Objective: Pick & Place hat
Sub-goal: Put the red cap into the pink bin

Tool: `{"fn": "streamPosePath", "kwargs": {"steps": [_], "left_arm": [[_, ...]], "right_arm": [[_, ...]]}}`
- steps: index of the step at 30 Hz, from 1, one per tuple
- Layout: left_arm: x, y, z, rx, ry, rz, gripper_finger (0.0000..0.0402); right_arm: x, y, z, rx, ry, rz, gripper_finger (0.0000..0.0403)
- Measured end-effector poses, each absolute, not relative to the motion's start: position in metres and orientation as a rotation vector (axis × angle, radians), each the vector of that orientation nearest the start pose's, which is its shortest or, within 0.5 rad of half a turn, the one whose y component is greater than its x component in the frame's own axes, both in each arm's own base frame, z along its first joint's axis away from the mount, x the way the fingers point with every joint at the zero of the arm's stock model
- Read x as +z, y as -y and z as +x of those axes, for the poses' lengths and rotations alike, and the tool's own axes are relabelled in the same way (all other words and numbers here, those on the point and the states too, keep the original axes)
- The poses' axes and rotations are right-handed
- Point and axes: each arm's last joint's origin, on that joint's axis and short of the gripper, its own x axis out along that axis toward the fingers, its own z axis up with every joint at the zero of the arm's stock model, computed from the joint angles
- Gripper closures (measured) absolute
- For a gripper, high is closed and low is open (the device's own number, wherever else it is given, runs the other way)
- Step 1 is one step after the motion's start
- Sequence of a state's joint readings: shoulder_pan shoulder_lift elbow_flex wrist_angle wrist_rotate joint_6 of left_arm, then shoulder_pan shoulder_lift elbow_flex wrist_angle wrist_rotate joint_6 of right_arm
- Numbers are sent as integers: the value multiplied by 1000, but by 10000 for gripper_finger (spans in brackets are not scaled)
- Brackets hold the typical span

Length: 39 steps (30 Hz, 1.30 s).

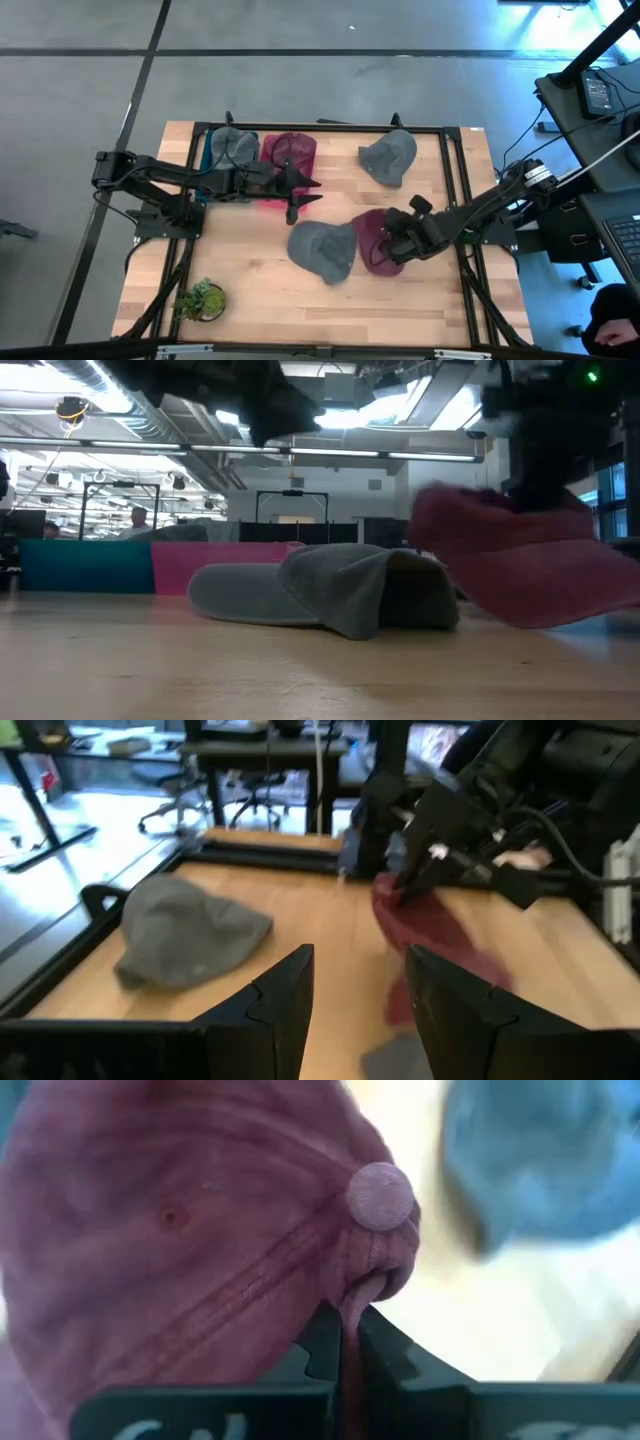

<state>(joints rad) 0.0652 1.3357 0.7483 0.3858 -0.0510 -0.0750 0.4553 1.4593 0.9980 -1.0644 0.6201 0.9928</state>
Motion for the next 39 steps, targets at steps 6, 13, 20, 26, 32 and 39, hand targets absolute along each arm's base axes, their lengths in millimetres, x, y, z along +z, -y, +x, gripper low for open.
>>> {"fn": "streamPosePath", "kwargs": {"steps": [6,13,20,26,32,39], "left_arm": [[272,-21,300,103,-147,-70,249],[274,-23,336,90,-165,-36,249],[289,-25,363,89,-218,20,249],[285,-27,367,144,-245,57,249],[278,-28,370,141,-273,41,249],[277,-26,371,74,-271,89,250]], "right_arm": [[242,-93,237,-684,-924,-124,390],[264,-85,255,-683,-827,-265,390],[286,-71,268,-673,-824,-330,390],[288,-67,273,-676,-801,-346,390],[292,-60,282,-670,-760,-362,388],[298,-56,292,-634,-704,-353,387]]}}
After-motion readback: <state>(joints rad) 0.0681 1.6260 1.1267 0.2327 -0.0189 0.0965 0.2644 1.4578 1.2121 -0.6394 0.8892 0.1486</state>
